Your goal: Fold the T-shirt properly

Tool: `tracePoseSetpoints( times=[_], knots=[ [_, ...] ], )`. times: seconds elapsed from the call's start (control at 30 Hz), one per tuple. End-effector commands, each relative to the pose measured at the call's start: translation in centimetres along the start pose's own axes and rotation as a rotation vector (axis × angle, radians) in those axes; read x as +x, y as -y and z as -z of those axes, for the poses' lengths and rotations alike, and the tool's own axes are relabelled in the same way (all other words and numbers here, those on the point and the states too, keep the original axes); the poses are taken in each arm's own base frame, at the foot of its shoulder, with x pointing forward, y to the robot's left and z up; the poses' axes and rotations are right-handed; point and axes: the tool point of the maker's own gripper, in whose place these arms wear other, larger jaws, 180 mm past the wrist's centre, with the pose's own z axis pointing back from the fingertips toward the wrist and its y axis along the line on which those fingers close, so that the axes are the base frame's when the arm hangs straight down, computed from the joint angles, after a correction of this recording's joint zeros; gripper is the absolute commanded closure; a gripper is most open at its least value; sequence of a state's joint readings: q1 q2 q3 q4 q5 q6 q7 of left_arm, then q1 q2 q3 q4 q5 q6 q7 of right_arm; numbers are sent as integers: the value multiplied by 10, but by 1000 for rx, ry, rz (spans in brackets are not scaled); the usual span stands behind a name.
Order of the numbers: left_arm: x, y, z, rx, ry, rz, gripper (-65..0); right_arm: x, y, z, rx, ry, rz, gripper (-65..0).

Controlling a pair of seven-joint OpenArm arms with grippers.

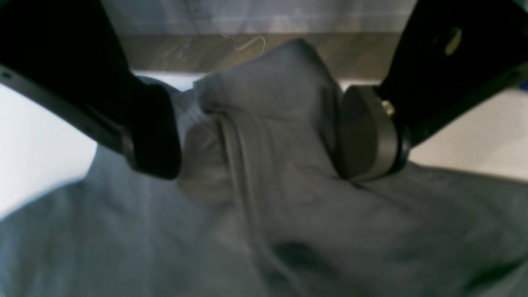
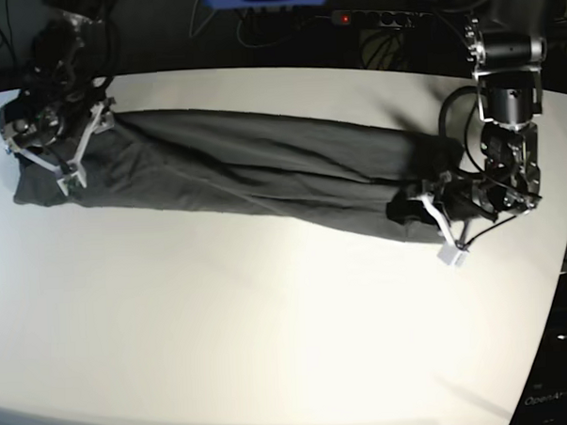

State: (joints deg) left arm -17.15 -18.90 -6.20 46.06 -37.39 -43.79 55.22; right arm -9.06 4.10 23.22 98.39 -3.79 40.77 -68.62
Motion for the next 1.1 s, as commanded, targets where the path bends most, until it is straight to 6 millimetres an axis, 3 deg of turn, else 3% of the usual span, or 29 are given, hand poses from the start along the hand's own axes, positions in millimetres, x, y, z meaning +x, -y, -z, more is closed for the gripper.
tracePoseSetpoints(
  times=[0.0, 0.17, 0.5, 0.63, 0.8, 0.97, 1.07],
  knots=[
    [-90, -42, -19, 197, -403, -5, -37, -15, 14, 6, -39, -82, 7, -573],
    [-89, -43, -19, 198, -401, -4, -37, -11, 29, 23, -16, -119, 17, -576],
    [-78, -40, -16, 192, -382, 3, -37, -7, 35, 23, -18, -111, 47, -563],
    [-76, -39, -15, 191, -378, 3, -37, -2, 35, 21, -23, -98, 40, -492],
    [-75, -39, -16, 191, -376, 5, -37, 22, 47, -9, -109, 9, 32, -486],
    [-71, -39, -15, 190, -368, 7, -37, 24, 61, -46, -211, 37, 21, -486],
    [-72, -39, -16, 191, -371, 7, -37, 24, 65, -54, -235, 31, 24, -480]
  ],
)
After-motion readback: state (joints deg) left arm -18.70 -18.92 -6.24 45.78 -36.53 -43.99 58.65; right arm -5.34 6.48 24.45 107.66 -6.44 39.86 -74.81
